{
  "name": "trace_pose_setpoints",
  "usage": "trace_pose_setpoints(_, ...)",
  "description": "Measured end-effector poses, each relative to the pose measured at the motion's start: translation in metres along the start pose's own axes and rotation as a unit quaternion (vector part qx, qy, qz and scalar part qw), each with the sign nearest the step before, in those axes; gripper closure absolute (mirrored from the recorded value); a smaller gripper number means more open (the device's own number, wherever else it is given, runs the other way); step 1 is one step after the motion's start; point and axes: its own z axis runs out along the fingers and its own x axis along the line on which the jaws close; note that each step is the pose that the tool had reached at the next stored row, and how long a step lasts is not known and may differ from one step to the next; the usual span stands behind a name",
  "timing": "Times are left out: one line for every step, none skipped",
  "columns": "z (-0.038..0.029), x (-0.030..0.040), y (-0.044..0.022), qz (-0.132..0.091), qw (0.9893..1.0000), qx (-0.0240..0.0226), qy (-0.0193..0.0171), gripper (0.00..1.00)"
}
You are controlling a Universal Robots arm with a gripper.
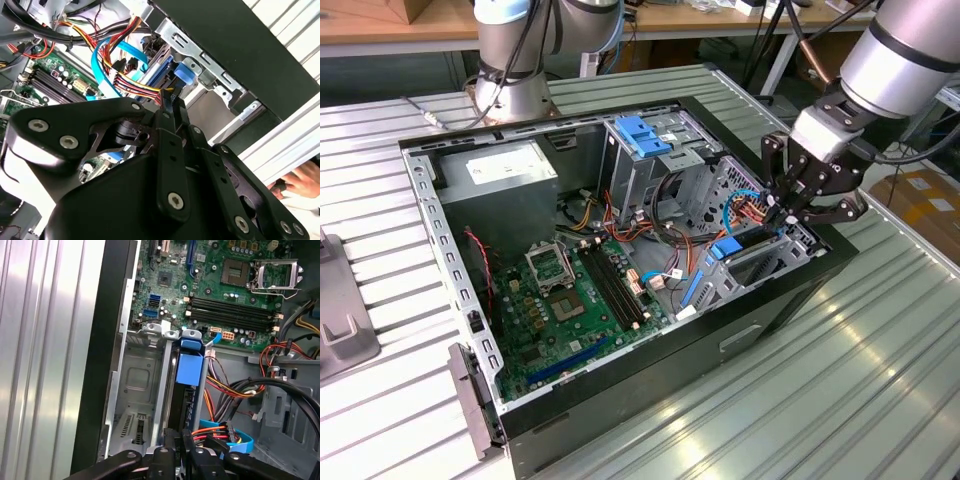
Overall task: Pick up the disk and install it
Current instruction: 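Insert the first disk wire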
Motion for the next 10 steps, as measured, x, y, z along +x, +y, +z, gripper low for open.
trace_pose_setpoints(0.0001,-0.0003,0.0018,0.003,1.0000,0.0001,0.0000,0.82)
trace_pose_setpoints(0.0005,-0.0010,0.0048,0.006,1.0000,0.0003,0.0000,0.82)
trace_pose_setpoints(0.0013,-0.0023,0.0089,0.010,1.0000,0.0004,0.0000,0.82)
trace_pose_setpoints(0.0021,-0.0032,0.0109,0.012,0.9999,0.0005,0.0000,0.82)
trace_pose_setpoints(0.0028,-0.0038,0.0121,0.013,0.9999,0.0006,-0.0001,0.82)
trace_pose_setpoints(0.0037,-0.0049,0.0124,0.013,0.9999,0.0006,0.0000,0.82)
trace_pose_setpoints(0.0047,-0.0064,0.0121,0.013,0.9999,0.0005,0.0004,0.82)
trace_pose_setpoints(0.0056,-0.0077,0.0119,0.013,0.9999,0.0005,0.0005,0.82)
trace_pose_setpoints(0.0065,-0.0091,0.0118,0.014,0.9999,0.0005,0.0005,0.82)
trace_pose_setpoints(0.0070,-0.0101,0.0115,0.014,0.9999,0.0005,0.0006,0.82)
